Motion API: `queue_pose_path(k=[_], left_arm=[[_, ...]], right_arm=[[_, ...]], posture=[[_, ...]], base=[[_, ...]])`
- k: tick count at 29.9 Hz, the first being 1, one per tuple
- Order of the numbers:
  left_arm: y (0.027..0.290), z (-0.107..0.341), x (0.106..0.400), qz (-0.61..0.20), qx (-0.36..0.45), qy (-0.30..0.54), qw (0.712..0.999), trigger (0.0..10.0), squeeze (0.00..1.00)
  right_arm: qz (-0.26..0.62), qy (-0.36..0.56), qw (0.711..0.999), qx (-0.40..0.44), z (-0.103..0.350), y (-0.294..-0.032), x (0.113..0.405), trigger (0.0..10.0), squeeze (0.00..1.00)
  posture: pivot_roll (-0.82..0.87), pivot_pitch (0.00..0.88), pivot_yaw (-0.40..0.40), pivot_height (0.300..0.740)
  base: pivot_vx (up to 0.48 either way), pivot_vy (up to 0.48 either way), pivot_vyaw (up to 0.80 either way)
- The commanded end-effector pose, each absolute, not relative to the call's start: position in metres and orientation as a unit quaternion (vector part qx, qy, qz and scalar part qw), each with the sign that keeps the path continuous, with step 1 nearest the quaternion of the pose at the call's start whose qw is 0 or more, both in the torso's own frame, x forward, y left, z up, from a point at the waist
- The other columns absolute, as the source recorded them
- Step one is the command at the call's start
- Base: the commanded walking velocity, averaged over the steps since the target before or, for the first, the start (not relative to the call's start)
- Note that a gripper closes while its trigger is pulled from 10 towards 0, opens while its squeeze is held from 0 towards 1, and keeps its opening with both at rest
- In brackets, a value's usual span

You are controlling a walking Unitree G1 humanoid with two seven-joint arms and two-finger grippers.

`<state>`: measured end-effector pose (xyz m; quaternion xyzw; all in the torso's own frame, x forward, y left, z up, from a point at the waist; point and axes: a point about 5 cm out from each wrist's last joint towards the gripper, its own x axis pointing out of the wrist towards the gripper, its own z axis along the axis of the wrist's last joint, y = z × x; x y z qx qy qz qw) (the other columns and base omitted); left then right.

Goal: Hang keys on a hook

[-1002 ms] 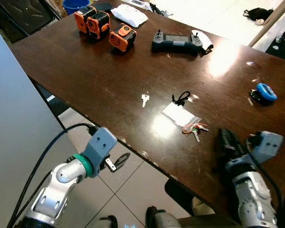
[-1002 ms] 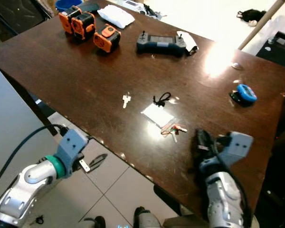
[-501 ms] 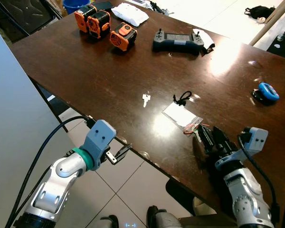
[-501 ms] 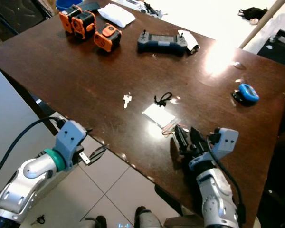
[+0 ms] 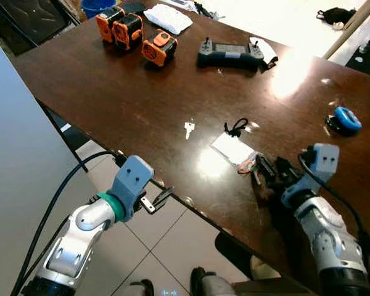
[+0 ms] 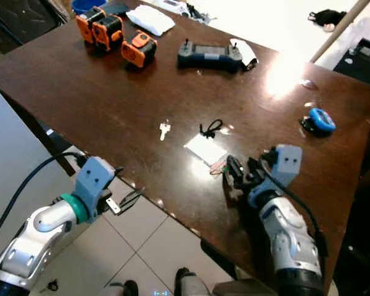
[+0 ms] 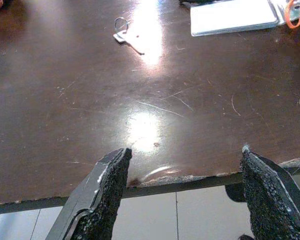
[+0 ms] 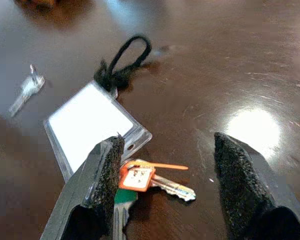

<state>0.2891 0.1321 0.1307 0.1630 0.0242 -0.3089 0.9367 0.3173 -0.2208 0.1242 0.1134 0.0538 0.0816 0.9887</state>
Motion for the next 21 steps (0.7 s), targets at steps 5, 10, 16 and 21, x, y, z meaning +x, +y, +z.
queue_pose_path(k=[5, 10, 16, 21], left_arm=[[0.131, 0.127, 0.285, -0.309, 0.165, 0.032, 0.936, 10.0, 0.0], [0.132, 0.127, 0.285, -0.307, 0.164, 0.033, 0.937, 10.0, 0.0], [0.13, 0.127, 0.285, -0.307, 0.162, 0.033, 0.937, 10.0, 0.0], [0.13, 0.127, 0.285, -0.307, 0.162, 0.033, 0.937, 10.0, 0.0]], right_arm=[[0.132, 0.136, 0.98, 0.063, 0.096, -0.206, 0.31, 10.0, 0.0], [0.158, 0.155, 0.973, 0.062, 0.09, -0.197, 0.304, 10.0, 0.0], [0.185, 0.172, 0.967, 0.026, 0.081, -0.191, 0.296, 4.8, 0.0], [0.2, 0.162, 0.966, 0.028, 0.083, -0.188, 0.294, 0.0, 0.0]], posture=[[-0.14, 0.18, 0.065, 0.74], [-0.15, 0.179, 0.065, 0.74], [-0.15, 0.18, 0.064, 0.74], [-0.16, 0.178, 0.064, 0.74]], base=[[0.0, 0.0, 0.0], [0.0, 0.0, 0.0], [0.0, 0.0, 0.0], [0.0, 0.0, 0.0]])
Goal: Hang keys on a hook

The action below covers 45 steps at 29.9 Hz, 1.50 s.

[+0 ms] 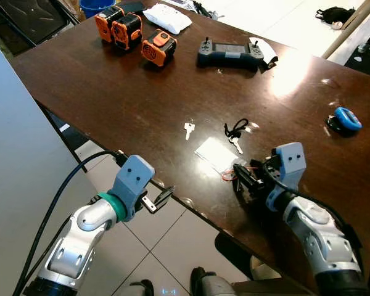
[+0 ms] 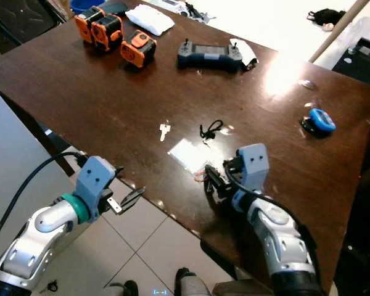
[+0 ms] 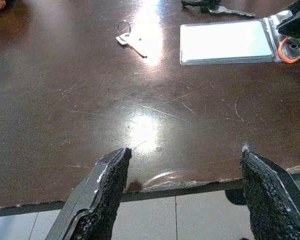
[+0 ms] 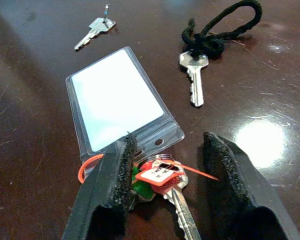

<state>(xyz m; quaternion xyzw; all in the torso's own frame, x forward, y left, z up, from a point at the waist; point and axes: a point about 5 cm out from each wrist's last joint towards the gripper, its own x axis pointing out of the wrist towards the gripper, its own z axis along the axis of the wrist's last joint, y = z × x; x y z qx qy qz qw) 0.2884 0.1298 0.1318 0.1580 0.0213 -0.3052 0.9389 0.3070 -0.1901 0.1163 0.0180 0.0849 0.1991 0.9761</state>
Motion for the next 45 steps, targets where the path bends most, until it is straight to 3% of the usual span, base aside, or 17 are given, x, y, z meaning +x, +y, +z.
queue_pose_path(k=[1, 12, 13, 14, 15, 24, 25, 28, 29, 34, 40, 45], left_arm=[[0.13, 0.126, 0.285, -0.307, 0.162, 0.033, 0.937, 10.0, 0.0], [0.13, 0.126, 0.285, -0.305, 0.162, 0.035, 0.938, 10.0, 0.0], [0.13, 0.126, 0.285, -0.304, 0.162, 0.035, 0.938, 10.0, 0.0], [0.13, 0.126, 0.285, -0.304, 0.162, 0.035, 0.938, 10.0, 0.0], [0.13, 0.126, 0.285, -0.304, 0.161, 0.036, 0.938, 10.0, 0.0], [0.129, 0.126, 0.285, -0.303, 0.161, 0.037, 0.938, 10.0, 0.0], [0.129, 0.126, 0.285, -0.303, 0.161, 0.037, 0.939, 10.0, 0.0], [0.129, 0.126, 0.285, -0.303, 0.161, 0.037, 0.939, 10.0, 0.0], [0.129, 0.126, 0.285, -0.302, 0.161, 0.037, 0.939, 10.0, 0.0], [0.129, 0.126, 0.286, -0.299, 0.162, 0.035, 0.94, 10.0, 0.0], [0.132, 0.124, 0.295, -0.247, 0.163, 0.022, 0.955, 10.0, 0.0], [0.131, 0.118, 0.299, -0.213, 0.157, 0.022, 0.964, 10.0, 0.0]], right_arm=[[0.206, 0.158, 0.965, 0.033, 0.084, -0.187, 0.294, 0.0, 0.0], [0.218, 0.132, 0.966, 0.043, 0.09, -0.181, 0.294, 0.0, 0.0], [0.216, 0.112, 0.969, 0.046, 0.095, -0.181, 0.295, 2.7, 0.0], [0.216, 0.112, 0.969, 0.046, 0.095, -0.181, 0.295, 2.7, 0.0], [0.213, 0.088, 0.972, 0.047, 0.102, -0.181, 0.297, 10.0, 0.0], [0.201, -0.015, 0.977, 0.07, 0.132, -0.18, 0.299, 10.0, 0.0], [0.2, -0.027, 0.976, 0.077, 0.136, -0.179, 0.298, 8.8, 0.0], [0.2, -0.027, 0.976, 0.077, 0.136, -0.179, 0.298, 8.8, 0.0], [0.197, -0.034, 0.976, 0.08, 0.139, -0.179, 0.297, 10.0, 0.0], [0.17, -0.125, 0.975, 0.066, 0.171, -0.179, 0.297, 10.0, 0.0], [0.191, -0.276, 0.939, 0.077, 0.243, -0.161, 0.284, 10.0, 0.0], [0.213, -0.298, 0.926, 0.089, 0.258, -0.148, 0.28, 10.0, 0.0]], posture=[[-0.16, 0.176, 0.064, 0.74], [-0.15, 0.178, 0.066, 0.74], [-0.15, 0.181, 0.066, 0.74], [-0.15, 0.181, 0.066, 0.74], [-0.15, 0.183, 0.066, 0.74], [-0.15, 0.187, 0.067, 0.74], [-0.15, 0.187, 0.067, 0.74], [-0.15, 0.187, 0.067, 0.74], [-0.15, 0.189, 0.068, 0.74], [-0.15, 0.19, 0.07, 0.74], [-0.15, 0.181, 0.066, 0.74], [-0.16, 0.17, 0.061, 0.74]], base=[[0.0, 0.0, 0.0], [0.0, 0.0, 0.0], [0.0, 0.0, 0.0], [0.0, 0.0, 0.0], [0.0, 0.0, 0.0], [0.0, 0.0, 0.0], [0.0, 0.0, 0.0], [0.0, 0.0, 0.0], [0.0, 0.0, 0.0], [0.0, 0.0, 0.0], [0.0, 0.0, 0.0], [0.0, 0.0, 0.0]])
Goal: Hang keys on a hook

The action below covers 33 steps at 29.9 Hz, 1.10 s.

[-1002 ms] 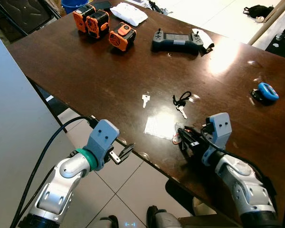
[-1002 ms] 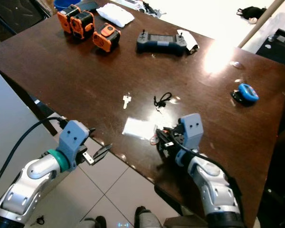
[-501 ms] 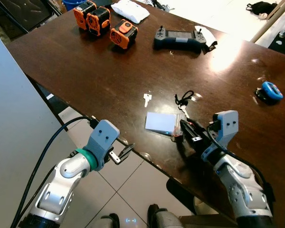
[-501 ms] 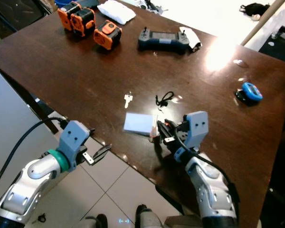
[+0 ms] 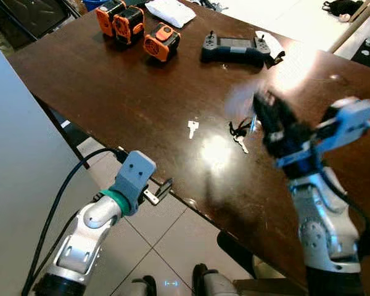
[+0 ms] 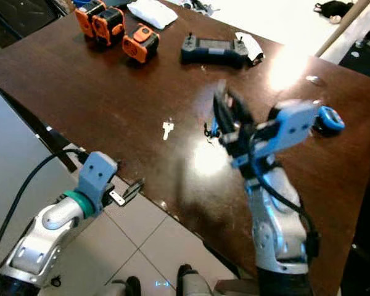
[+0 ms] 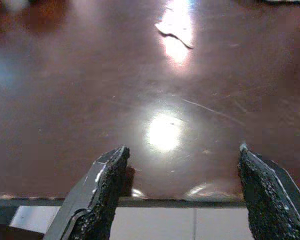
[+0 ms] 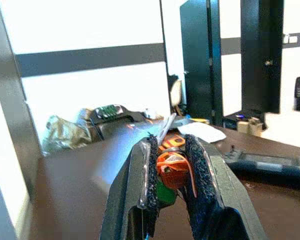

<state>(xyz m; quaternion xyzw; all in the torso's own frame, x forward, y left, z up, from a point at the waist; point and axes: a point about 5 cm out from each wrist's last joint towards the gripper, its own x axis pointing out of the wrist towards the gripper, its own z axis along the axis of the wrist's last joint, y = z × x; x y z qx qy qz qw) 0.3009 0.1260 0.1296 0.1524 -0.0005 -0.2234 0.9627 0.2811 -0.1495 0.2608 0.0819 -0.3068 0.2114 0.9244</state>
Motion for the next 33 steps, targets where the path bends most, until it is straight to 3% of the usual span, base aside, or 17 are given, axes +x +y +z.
queue_pose_path(k=[1, 19, 33], left_arm=[[0.13, 0.117, 0.299, -0.206, 0.155, 0.021, 0.966, 10.0, 0.0], [0.15, 0.094, 0.296, -0.126, 0.136, 0.044, 0.982, 10.0, 0.0], [0.148, 0.099, 0.3, -0.121, 0.124, 0.025, 0.985, 10.0, 0.0]], right_arm=[[0.215, -0.299, 0.925, 0.094, 0.259, -0.147, 0.28, 10.0, 0.0], [0.211, -0.258, 0.939, 0.087, 0.238, -0.14, 0.285, 10.0, 0.0], [0.209, -0.252, 0.941, 0.08, 0.236, -0.14, 0.289, 10.0, 0.0]], posture=[[-0.16, 0.17, 0.061, 0.74], [-0.14, 0.159, 0.051, 0.74], [-0.14, 0.153, 0.047, 0.74]], base=[[0.0, 0.0, 0.0], [0.0, 0.0, 0.0], [-0.403, 0.0, 0.0]])
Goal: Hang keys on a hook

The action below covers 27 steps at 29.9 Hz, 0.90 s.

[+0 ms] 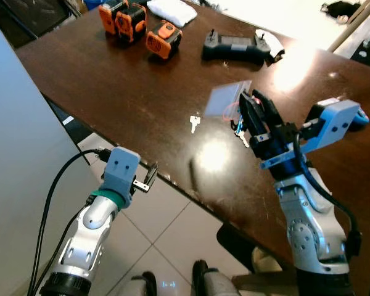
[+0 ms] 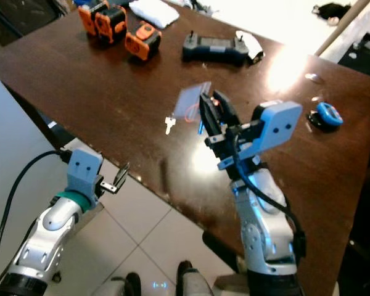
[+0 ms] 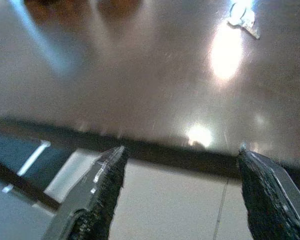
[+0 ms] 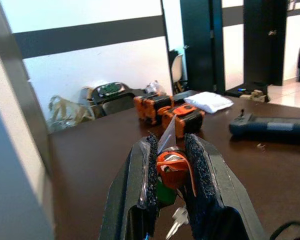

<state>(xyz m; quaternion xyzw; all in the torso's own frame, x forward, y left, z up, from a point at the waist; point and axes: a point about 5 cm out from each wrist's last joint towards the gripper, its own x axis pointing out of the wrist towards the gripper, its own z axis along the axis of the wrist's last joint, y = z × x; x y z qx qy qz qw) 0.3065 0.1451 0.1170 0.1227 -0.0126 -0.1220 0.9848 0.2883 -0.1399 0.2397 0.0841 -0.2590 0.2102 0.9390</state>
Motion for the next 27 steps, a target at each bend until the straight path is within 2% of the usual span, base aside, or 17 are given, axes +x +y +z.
queue_pose_path(k=[1, 23, 27], left_arm=[[0.1479, 0.0993, 0.3002, -0.121, 0.124, 0.025, 0.985, 10.0, 0.0], [0.1485, 0.1, 0.3034, -0.119, 0.126, 0.02, 0.985, 10.0, 0.0], [0.1489, 0.1004, 0.3035, -0.117, 0.124, 0.019, 0.985, 10.0, 0.0]], right_arm=[[0.209, -0.252, 0.941, 0.08, 0.2356, -0.1398, 0.2891, 10.0, 0.0], [0.197, -0.252, 0.944, 0.076, 0.2344, -0.1418, 0.2928, 10.0, 0.0], [0.19, -0.248, 0.947, 0.072, 0.2333, -0.1428, 0.2941, 10.0, 0.0]], posture=[[-0.14, 0.153, 0.047, 0.74], [-0.14, 0.15, 0.053, 0.74], [-0.14, 0.153, 0.054, 0.74]], base=[[-0.431, 0.0, 0.0], [-0.41, 0.0, 0.0], [0.0, 0.0, 0.75]])
